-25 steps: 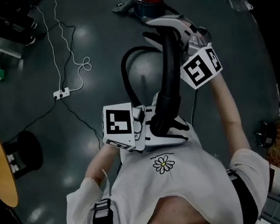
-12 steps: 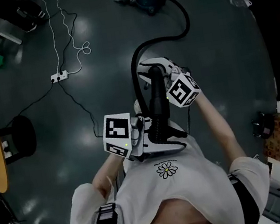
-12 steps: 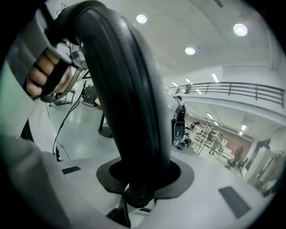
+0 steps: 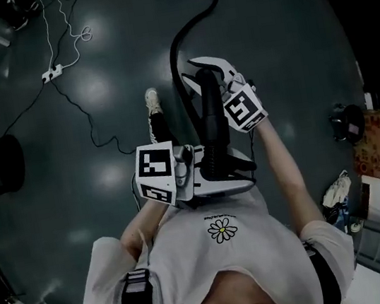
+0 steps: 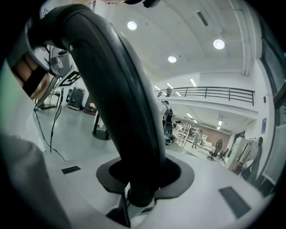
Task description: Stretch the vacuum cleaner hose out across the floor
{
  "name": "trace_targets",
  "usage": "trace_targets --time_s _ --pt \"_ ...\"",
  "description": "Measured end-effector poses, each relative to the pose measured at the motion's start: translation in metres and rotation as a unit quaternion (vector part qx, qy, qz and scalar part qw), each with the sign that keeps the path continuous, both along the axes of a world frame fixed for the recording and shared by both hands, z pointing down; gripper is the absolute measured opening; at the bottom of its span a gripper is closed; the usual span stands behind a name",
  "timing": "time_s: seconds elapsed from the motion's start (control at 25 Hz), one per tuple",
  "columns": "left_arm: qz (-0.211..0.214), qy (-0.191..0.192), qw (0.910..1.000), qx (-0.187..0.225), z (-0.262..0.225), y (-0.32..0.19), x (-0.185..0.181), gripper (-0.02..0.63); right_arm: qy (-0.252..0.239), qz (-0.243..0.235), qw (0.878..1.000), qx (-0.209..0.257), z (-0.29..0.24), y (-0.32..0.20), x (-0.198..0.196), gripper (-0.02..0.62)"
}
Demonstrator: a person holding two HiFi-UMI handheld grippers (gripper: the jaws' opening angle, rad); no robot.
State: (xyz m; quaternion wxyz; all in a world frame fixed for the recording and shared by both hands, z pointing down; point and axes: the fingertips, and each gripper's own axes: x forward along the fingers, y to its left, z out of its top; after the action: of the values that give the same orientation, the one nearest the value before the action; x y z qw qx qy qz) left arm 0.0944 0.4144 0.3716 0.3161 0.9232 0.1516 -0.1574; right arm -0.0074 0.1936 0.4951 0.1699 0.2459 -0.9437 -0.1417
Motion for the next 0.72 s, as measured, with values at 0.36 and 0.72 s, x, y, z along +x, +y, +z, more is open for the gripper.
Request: trace_targets --time_s 0.36,0.72 --pt "0.002 0.011 0.9998 -0.016 -0.046 0.178 0.122 0.097 -0.019 0.031 0.998 -0.043 -0.021 0.189 0.142 0.106" --pt "0.043 -0.061 0.9971 0.012 -0.054 0.248 0.167 0.097 -0.027 0.08 0.995 -0.056 -0.033 0.258 0.22 0.107"
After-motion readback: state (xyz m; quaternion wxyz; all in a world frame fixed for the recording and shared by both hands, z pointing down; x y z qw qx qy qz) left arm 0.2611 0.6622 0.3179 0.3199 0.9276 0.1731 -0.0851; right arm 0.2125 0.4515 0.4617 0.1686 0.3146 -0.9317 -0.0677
